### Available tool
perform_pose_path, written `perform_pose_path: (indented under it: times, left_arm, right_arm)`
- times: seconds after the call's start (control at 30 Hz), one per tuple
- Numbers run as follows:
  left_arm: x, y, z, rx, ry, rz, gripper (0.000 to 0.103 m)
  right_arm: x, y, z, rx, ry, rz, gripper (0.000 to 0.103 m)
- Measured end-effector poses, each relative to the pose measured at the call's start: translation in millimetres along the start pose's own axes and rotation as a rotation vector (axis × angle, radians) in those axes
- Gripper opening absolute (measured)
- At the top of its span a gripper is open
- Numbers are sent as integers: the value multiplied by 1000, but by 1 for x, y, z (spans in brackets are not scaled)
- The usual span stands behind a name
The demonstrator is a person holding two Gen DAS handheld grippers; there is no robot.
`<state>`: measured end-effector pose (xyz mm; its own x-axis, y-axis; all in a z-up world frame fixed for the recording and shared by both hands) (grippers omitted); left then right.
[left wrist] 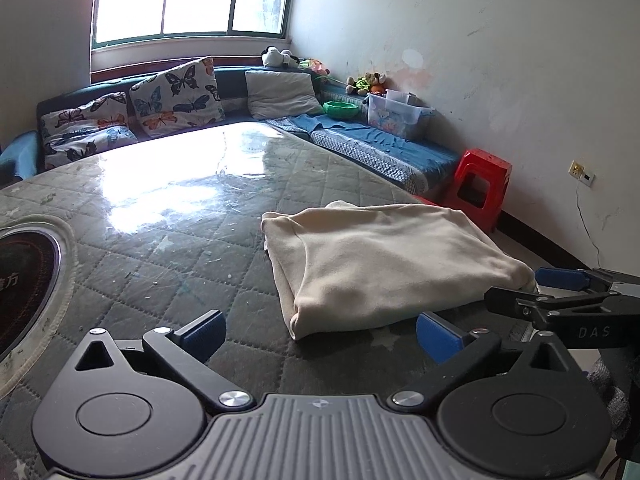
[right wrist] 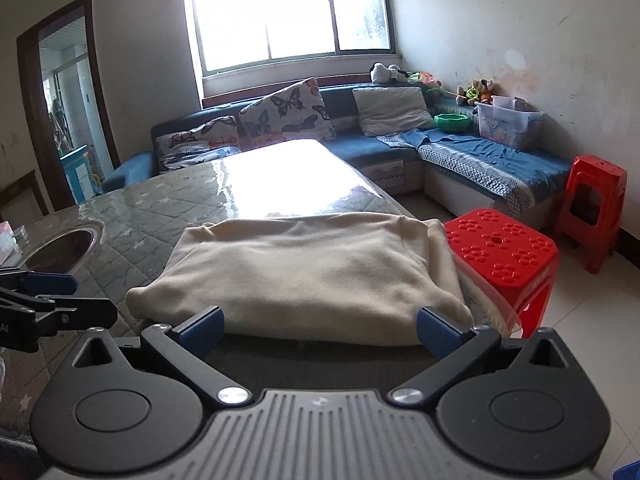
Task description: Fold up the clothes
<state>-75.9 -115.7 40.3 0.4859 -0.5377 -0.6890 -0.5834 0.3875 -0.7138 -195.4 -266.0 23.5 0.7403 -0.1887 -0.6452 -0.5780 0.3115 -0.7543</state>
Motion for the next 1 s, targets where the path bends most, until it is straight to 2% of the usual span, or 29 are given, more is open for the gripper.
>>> perform_pose_path:
  times: [0.4,1.0]
  left_arm:
    - [-8,9,-5,3,-2,-15,103]
    - [-20,26,-15,9,-5,-27,103]
  right_arm:
    - [-11,8,5,2,39,-20,103]
    - [-21,22,14,-5,26,-28,103]
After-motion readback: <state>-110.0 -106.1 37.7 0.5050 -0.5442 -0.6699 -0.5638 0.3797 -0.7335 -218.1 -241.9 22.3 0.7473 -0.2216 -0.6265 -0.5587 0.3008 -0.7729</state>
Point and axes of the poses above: each gripper's, at about its wrist camera, not at the fingertips, and x roughly the way its jaws point, z to its left, y to its underside, the point moved 1 cm from there along x, roughly the way its jaws point, and after that the axes turned 7 degrees about z, right-handed, at the moved point
